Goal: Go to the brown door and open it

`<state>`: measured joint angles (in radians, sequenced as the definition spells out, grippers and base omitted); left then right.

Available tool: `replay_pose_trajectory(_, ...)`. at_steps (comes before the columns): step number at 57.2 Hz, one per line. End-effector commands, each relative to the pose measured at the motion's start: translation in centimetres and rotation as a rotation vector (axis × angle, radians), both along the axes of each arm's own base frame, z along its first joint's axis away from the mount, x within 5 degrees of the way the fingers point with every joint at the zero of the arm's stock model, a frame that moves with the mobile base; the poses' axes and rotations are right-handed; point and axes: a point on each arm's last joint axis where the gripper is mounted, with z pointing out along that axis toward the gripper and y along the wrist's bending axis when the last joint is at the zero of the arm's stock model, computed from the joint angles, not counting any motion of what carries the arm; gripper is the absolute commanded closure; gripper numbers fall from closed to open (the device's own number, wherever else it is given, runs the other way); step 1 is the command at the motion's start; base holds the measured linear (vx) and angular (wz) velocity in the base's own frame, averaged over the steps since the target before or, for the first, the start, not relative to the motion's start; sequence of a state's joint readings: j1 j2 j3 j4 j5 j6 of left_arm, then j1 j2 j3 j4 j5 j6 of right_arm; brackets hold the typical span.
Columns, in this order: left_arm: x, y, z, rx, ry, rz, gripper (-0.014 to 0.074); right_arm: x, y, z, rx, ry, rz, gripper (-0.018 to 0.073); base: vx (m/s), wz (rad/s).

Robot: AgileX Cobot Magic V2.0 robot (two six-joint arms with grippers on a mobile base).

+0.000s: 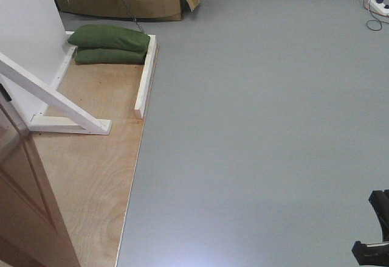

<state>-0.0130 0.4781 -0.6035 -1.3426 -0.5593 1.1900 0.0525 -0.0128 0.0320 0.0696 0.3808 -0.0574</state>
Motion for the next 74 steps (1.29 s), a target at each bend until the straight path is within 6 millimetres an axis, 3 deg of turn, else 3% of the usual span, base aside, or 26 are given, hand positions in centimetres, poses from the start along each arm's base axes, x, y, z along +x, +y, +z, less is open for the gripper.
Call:
replay_pose_trajectory(1,0.5,-0.7,0.9,0.056,0.005,-0.066,0.0600,0.2,0.0,0.6,-0.007,-0.079,-0.002,0.0559,0.00,0.00)
replay_pose_trajectory(35,2.6,-3.3,0.1,0.104,0.105,-0.354,0.0600,0.2,0.0,0.6,-0.007,-0.079,-0.002,0.0559,0.00,0.00)
replay_pose_trajectory(56,4.3,-4.1,3.2,0.125,0.091,-0.432,0.0600,0.2,0.0,0.6,-0.007,-0.079,-0.002,0.0559,0.00,0.00)
replay_pose_trajectory(74,6.4,-5.5,3.4,0.147,0.156,-0.568,0.0600,0.2,0.0,0.6,-0.007,-0.085,-0.002,0.0559,0.00,0.00)
